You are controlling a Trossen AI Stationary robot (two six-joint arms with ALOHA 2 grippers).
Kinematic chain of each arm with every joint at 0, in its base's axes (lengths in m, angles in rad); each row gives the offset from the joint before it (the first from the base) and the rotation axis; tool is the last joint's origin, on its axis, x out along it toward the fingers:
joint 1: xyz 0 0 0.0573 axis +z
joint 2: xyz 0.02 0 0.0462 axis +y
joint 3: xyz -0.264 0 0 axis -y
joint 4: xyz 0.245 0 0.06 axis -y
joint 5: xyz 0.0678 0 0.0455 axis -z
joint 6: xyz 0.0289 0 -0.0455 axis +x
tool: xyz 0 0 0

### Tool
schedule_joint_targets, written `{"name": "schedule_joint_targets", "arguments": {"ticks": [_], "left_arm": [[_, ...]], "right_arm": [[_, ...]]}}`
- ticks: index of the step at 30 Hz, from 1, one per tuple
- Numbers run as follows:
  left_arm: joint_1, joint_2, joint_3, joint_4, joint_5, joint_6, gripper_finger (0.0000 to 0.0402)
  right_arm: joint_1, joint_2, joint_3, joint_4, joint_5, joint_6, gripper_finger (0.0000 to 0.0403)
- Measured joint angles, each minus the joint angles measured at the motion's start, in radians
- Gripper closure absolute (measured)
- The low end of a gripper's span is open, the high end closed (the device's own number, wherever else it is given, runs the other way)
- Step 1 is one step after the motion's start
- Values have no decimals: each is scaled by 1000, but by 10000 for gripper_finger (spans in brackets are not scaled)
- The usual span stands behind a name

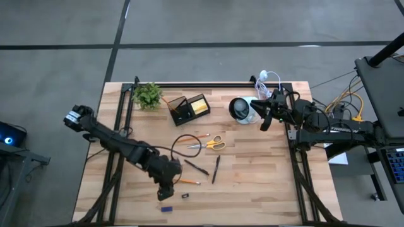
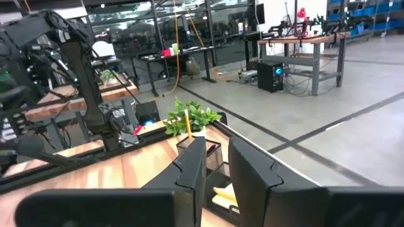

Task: Pick and place office supplies into organizer
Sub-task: Put the blue eraser into the black desk organizer

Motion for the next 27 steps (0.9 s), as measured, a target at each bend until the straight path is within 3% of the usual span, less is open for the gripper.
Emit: {"name": "schedule_joint_targets", "arguments": {"ticks": [6, 15, 27], "left_arm": [[-58, 42, -1, -9, -48, -23, 249], [-139, 220, 33, 4, 7, -47, 249], [-204, 311, 26, 72, 10, -171, 249]], "right_arm": [[0, 0, 0, 0, 1, -17, 344], [0, 0, 0, 0, 1, -17, 344], [0, 0, 0, -2, 1, -67, 344]]}}
